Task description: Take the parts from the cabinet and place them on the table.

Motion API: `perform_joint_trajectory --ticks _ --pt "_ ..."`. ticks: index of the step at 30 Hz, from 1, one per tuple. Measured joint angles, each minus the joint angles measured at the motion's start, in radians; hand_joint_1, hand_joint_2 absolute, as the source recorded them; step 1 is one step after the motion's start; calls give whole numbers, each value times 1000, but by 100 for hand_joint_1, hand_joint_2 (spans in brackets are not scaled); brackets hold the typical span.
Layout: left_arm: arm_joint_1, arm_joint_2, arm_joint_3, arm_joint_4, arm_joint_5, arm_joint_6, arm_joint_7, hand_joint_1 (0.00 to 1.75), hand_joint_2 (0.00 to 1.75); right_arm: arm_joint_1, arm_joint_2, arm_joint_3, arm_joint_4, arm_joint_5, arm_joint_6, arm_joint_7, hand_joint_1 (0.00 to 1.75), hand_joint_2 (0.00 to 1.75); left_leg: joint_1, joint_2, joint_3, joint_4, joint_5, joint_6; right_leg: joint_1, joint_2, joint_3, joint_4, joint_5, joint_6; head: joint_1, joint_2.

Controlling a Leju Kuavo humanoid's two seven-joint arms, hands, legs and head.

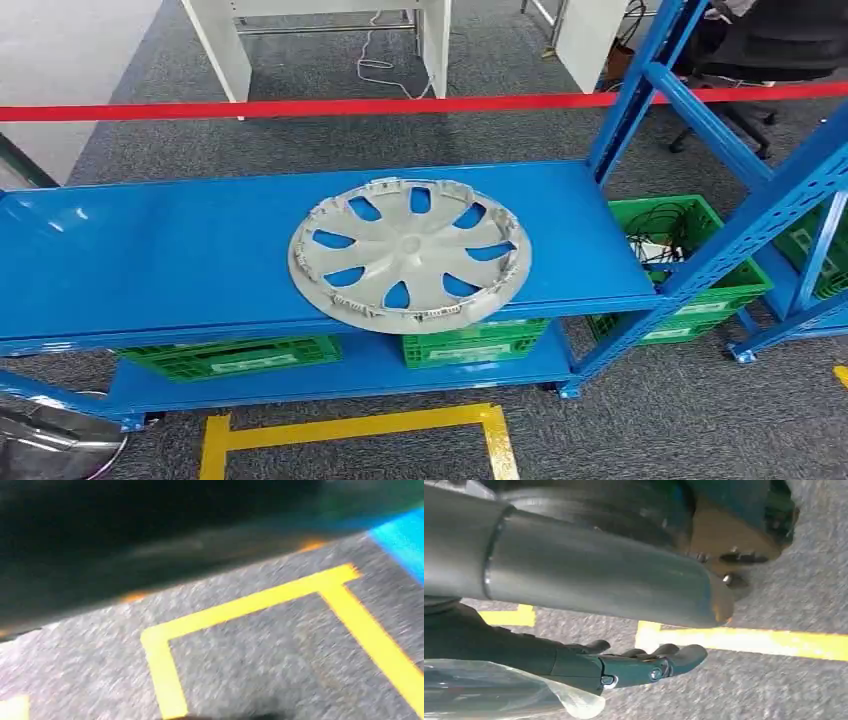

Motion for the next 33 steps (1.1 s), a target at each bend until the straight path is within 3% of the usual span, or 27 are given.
perform_joint_trajectory --ticks 1,2,4,7,8,9,17,33 --pt "12 -9 28 -41 -90 4 0 0 175 1 1 0 0 0 -3 -5 0 0 0 0 0 0 0 0 0 0 -1 0 0 0 0 0" --pt "19 -25 67 -78 -185 5 -3 0 175 1 3 0 0 -1 -8 -6 0 175 0 0 0 0 0 0 0 0 -2 0 0 0 0 0" --pt "18 -47 168 -114 -337 6 -16 0 175 0 3 0 0 -6 -8 -2 0 175 1 0 0 0 0 0 1 0 -3 0 -1 1 0 0" --pt "19 -56 306 -149 -432 0 -8 0 175 2 3 -8 0 2 13 24 0 175 3 1 1 -1 0 0 2 2 -2 1 -1 1 0 0" --pt "22 -56 321 -156 -426 -7 4 0 0 5 3 -20 0 10 21 31 0 175 3 1 1 -1 0 0 2 2 -2 1 -1 1 0 0" --pt "25 -56 325 -162 -413 -19 14 0 0 7 3 -33 0 21 28 39 0 0 3 1 1 -1 0 0 2 1 -2 1 -1 1 0 0" --pt "29 -47 307 -177 -242 -131 106 0 0 23 3 -127 -17 116 69 84 0 0 4 1 1 -1 0 0 3 1 -1 1 -2 0 0 0" --pt "53 44 71 -177 114 -357 286 0 0 67 -20 -327 -93 306 148 171 0 0 4 1 1 -1 0 0 3 0 -2 1 -2 0 0 0"
